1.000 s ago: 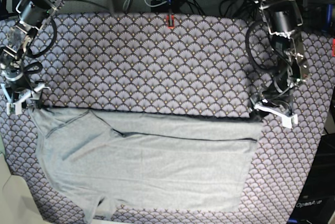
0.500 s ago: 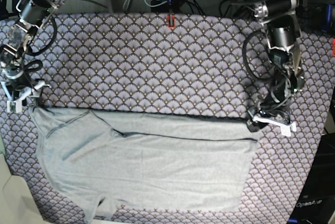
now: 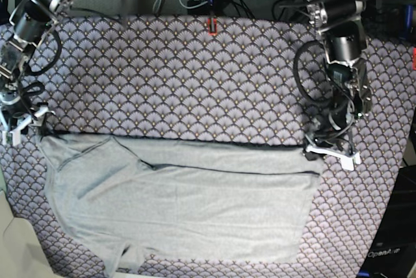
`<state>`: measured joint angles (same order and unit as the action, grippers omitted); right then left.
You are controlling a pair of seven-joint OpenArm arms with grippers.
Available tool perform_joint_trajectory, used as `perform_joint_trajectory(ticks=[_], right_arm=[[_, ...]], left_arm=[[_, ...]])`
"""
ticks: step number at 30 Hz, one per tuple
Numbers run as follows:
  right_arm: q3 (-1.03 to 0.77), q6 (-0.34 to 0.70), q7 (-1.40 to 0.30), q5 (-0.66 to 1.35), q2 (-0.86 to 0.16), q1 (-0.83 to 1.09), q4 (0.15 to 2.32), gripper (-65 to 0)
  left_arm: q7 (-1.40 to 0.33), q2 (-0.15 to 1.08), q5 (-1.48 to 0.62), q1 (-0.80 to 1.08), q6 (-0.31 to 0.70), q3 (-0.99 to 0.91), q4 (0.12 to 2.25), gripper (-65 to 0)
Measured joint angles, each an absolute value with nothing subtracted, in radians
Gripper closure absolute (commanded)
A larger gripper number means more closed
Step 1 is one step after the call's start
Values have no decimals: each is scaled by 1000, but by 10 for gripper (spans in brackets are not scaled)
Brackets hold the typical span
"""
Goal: Fold the T-shirt properly
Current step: 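Drag the held shirt edge back with both grippers, folding it over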
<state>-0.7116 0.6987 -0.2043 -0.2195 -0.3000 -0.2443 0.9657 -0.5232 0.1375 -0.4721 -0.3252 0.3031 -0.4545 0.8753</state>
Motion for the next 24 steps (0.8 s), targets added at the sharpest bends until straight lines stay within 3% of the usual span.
perform_joint_trajectory(ticks=[2, 16, 24], right_arm=[[-715, 699, -210, -225, -305, -257, 959, -344], [-712, 699, -209, -225, -277, -263, 955, -344], [-616, 699, -209, -224, -285, -268, 956, -329]], left_arm=[[-530, 138, -473, -328, 299, -455, 875, -1], [-539, 147, -473, -330, 295, -455, 875, 0], [-538, 147, -473, -330, 296, -455, 875, 0]])
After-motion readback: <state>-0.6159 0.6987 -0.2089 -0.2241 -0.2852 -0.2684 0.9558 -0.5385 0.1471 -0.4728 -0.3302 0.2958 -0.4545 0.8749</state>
